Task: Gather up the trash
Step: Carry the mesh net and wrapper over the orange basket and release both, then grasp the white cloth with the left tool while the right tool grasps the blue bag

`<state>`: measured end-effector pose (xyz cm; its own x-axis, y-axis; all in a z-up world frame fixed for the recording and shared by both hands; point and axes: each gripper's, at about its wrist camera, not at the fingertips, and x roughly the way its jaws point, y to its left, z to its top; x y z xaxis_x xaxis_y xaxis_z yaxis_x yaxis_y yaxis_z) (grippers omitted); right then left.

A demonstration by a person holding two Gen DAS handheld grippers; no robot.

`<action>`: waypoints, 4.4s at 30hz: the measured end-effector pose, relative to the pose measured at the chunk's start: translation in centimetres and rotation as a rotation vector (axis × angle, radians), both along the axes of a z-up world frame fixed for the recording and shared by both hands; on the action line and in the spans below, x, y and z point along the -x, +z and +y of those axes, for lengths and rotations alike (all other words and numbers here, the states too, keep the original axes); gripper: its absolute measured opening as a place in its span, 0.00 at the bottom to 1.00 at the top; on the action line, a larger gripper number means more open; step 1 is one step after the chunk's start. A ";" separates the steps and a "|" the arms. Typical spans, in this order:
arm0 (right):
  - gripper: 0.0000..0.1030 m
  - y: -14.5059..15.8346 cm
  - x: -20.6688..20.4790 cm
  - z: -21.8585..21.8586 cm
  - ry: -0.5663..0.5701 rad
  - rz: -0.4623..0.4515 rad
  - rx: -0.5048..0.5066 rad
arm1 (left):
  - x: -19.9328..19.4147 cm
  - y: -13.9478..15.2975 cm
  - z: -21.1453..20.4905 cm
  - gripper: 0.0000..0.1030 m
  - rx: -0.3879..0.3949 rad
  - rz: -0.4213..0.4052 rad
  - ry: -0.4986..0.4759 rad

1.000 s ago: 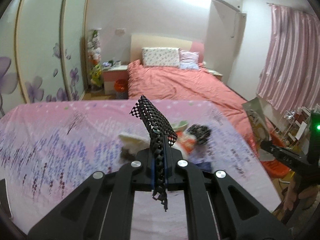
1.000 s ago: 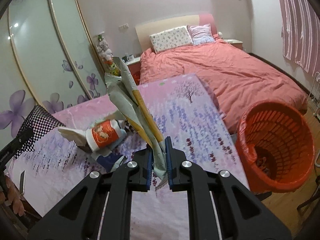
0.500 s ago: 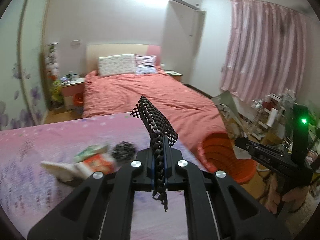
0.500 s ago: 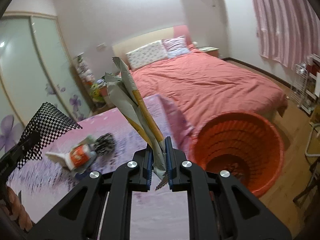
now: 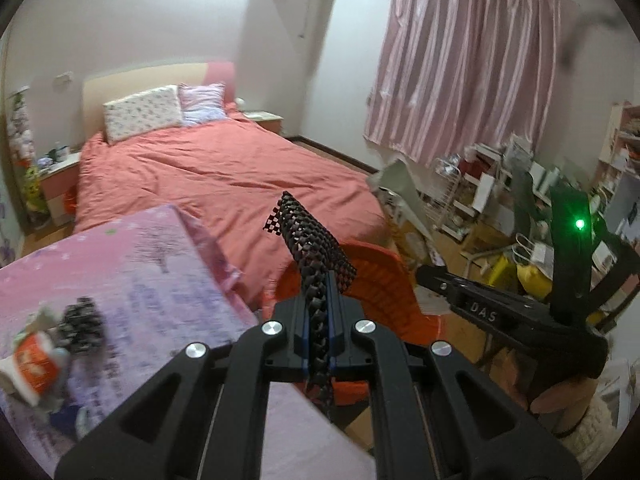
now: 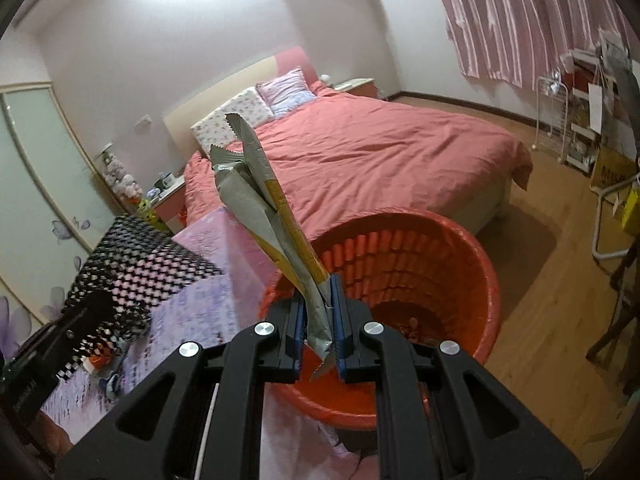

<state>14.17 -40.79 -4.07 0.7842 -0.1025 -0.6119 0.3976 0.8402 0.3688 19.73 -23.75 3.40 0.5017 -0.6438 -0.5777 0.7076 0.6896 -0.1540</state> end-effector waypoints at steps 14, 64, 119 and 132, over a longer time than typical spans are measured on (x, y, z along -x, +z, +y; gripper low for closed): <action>0.29 -4.7 -0.9 -3.5 -0.031 0.085 -0.066 | -2.6 -7.3 -6.9 0.40 -0.121 0.066 -0.018; 0.68 -5.3 -12.1 34.7 0.677 0.206 0.253 | -1.1 -9.5 40.9 0.89 -0.160 0.102 0.815; 0.15 -4.8 -7.2 22.9 0.430 0.162 0.066 | -12.6 -8.3 35.8 0.31 -0.095 0.140 0.732; 0.15 -0.1 -5.4 22.1 0.425 0.052 0.047 | -8.8 -2.8 35.1 0.31 -0.058 0.039 0.682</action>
